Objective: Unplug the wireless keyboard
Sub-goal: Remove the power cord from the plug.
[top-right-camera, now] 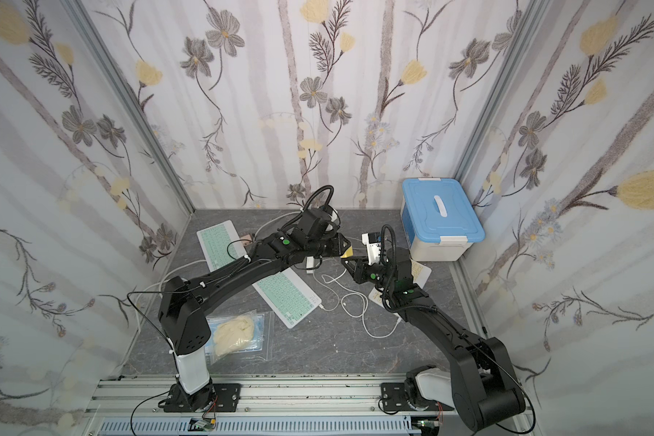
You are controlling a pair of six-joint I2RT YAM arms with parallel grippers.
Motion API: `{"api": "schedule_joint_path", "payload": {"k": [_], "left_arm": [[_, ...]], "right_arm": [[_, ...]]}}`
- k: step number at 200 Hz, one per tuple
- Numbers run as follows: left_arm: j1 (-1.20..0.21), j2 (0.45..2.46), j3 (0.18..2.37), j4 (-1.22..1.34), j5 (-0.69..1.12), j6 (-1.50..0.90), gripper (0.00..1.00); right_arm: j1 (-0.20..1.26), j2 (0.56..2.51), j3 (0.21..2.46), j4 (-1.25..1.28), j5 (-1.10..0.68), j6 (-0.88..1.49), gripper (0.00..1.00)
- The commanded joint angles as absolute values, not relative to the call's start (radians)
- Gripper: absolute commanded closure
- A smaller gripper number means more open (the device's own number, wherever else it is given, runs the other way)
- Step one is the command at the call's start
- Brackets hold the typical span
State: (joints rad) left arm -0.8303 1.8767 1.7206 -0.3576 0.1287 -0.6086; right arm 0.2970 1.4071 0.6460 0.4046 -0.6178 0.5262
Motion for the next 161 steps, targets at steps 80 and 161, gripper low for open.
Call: {"api": "schedule_joint_path", "payload": {"k": [80, 161], "left_arm": [[-0.828, 1.854, 1.695, -0.322, 0.087, -0.595, 1.00], [-0.810, 1.847, 1.758, -0.384, 0.126, -0.512, 1.00]], "right_arm": [[0.298, 1.461, 0.662, 0.525, -0.655, 0.597, 1.00], [0.297, 1.489, 0.725, 0.405, -0.647, 0.471, 1.00]]}}
